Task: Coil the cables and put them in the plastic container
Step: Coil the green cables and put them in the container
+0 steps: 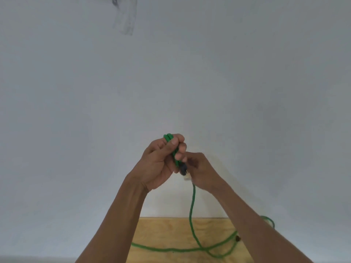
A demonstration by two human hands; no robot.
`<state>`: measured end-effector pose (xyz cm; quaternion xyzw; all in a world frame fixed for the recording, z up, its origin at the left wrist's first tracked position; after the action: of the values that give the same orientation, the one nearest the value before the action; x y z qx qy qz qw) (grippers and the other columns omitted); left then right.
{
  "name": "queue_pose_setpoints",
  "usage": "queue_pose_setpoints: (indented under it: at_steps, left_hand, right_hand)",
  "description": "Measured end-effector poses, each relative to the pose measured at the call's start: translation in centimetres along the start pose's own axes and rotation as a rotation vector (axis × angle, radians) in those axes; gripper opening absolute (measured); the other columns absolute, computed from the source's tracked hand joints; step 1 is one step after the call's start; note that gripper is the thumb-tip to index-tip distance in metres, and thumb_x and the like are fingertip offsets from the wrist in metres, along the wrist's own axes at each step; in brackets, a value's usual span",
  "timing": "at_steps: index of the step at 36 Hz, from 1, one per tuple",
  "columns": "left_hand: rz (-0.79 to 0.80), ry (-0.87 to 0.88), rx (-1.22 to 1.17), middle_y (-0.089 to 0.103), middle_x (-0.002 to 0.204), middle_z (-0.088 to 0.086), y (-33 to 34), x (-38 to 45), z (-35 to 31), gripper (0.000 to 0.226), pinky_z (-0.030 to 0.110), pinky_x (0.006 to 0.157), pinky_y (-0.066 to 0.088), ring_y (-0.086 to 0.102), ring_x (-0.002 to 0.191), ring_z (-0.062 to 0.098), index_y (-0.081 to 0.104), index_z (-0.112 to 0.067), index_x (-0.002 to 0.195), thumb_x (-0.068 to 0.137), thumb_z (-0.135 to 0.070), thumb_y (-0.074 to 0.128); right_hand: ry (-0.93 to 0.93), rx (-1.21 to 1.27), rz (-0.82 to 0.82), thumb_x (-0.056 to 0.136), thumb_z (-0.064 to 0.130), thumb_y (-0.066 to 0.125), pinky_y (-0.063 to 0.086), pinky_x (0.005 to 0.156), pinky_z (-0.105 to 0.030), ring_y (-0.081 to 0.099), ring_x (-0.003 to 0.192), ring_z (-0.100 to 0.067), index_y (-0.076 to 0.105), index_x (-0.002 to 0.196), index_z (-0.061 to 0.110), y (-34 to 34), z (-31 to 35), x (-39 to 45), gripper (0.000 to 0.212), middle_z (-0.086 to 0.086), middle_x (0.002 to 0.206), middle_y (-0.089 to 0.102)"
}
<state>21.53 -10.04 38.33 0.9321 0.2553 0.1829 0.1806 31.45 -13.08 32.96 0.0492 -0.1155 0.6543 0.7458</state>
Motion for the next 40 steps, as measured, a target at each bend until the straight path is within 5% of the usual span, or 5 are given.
queue_pose_setpoints:
  at_steps: [19, 27, 33, 37, 40]
  left_hand:
    - [-0.153, -0.029, 1.041, 0.073, 0.081, 0.002, -5.0, 1.8, -1.3, 0.021, 0.055, 0.067, 0.053, 0.066, 0.074, 0.02, 0.068, -0.008, 0.096, 0.104, -0.007, 0.048]
    - [0.049, -0.361, 0.358, 0.058, 0.069, 0.017, -0.4, -1.6, 2.7, 0.071, 0.032, 0.062, 0.043, 0.051, 0.058, 0.023, 0.062, -0.006, 0.089, 0.101, -0.06, 0.019]
    - [0.135, -0.188, 0.091, 0.059, 0.068, 0.011, 2.9, -1.4, 1.8, 0.036, 0.036, 0.065, 0.041, 0.049, 0.054, 0.018, 0.061, -0.006, 0.094, 0.102, -0.034, 0.04]
    - [0.109, -0.061, 0.152, 0.061, 0.07, 0.008, 2.8, -0.2, 0.3, 0.025, 0.033, 0.065, 0.042, 0.052, 0.058, 0.016, 0.061, -0.004, 0.096, 0.101, -0.021, 0.045]
    - [0.032, -0.021, 0.186, 0.062, 0.072, 0.006, 1.5, 1.0, -0.8, 0.021, 0.033, 0.064, 0.044, 0.054, 0.06, 0.015, 0.062, -0.006, 0.097, 0.103, -0.019, 0.047]
  right_hand:
    - [-0.177, -0.695, -0.121, 0.091, 0.016, 0.067, 0.049, 0.072, -0.015, 0.06, 0.069, 0.009, 0.07, 0.116, 0.026, -1.6, 4.9, -1.6, 0.028, 0.012, 0.098, 0.073]
    - [-0.269, -0.432, -0.122, 0.078, 0.02, 0.082, 0.057, 0.08, -0.031, 0.071, 0.081, -0.008, 0.079, 0.088, 0.017, -4.7, 9.5, 1.9, 0.011, 0.012, 0.083, 0.076]
    - [-0.199, 0.016, -0.122, 0.085, 0.003, 0.073, 0.055, 0.067, -0.022, 0.066, 0.065, -0.014, 0.07, 0.089, -0.011, -4.5, 4.9, 2.2, 0.015, -0.005, 0.07, 0.072]
    - [-0.08, 0.229, -0.062, 0.069, 0.04, 0.081, 0.045, 0.051, -0.026, 0.057, 0.051, -0.02, 0.073, 0.069, 0.022, -1.4, 1.1, -0.3, 0.02, 0.007, 0.055, 0.066]
    - [-0.004, 0.023, -0.139, 0.094, 0.013, 0.057, 0.034, 0.047, -0.024, 0.042, 0.054, -0.018, 0.071, 0.069, 0.027, -0.3, -1.6, -1.9, 0.032, 0.008, 0.059, 0.061]
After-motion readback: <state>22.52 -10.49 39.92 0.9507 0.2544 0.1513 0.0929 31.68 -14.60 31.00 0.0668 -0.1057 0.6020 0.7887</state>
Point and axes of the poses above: each hand's wrist, its own x-axis towards the middle knuckle, its own y-axis out of the palm, z = x × y, the point moved 6 cm from there along x, towards the middle knuckle
